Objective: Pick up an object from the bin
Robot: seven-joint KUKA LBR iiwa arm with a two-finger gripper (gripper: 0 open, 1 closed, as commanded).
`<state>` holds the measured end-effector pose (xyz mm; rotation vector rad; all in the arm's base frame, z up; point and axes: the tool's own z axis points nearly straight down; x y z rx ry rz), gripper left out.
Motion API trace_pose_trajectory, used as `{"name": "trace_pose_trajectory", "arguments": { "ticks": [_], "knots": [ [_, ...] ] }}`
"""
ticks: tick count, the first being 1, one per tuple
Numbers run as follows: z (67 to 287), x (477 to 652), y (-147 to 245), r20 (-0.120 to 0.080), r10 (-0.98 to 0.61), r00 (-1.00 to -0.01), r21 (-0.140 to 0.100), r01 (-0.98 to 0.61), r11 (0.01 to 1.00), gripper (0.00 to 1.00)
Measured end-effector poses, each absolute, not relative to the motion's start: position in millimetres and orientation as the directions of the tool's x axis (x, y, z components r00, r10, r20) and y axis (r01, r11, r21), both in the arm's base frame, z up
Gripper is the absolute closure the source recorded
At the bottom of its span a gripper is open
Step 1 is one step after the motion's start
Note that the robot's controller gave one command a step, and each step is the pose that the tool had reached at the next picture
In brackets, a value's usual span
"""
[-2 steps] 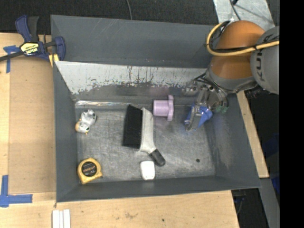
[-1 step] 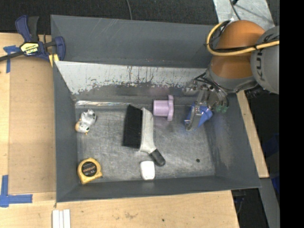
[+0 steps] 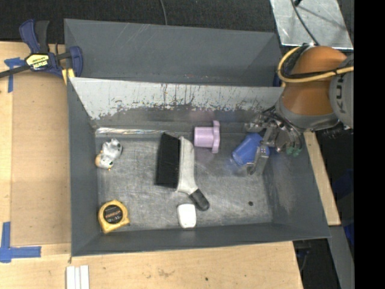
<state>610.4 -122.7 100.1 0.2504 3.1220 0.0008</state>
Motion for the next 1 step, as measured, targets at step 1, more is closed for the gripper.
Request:
{"name": "trace_pose_trajectory", "arguments": {
  "ticks": [1],
  "knots": [
    [77.7, 629.7, -127.2, -0.009, 0.222, -0.975, 0.001, 0.222, 0.975, 1.00]
  ]
}}
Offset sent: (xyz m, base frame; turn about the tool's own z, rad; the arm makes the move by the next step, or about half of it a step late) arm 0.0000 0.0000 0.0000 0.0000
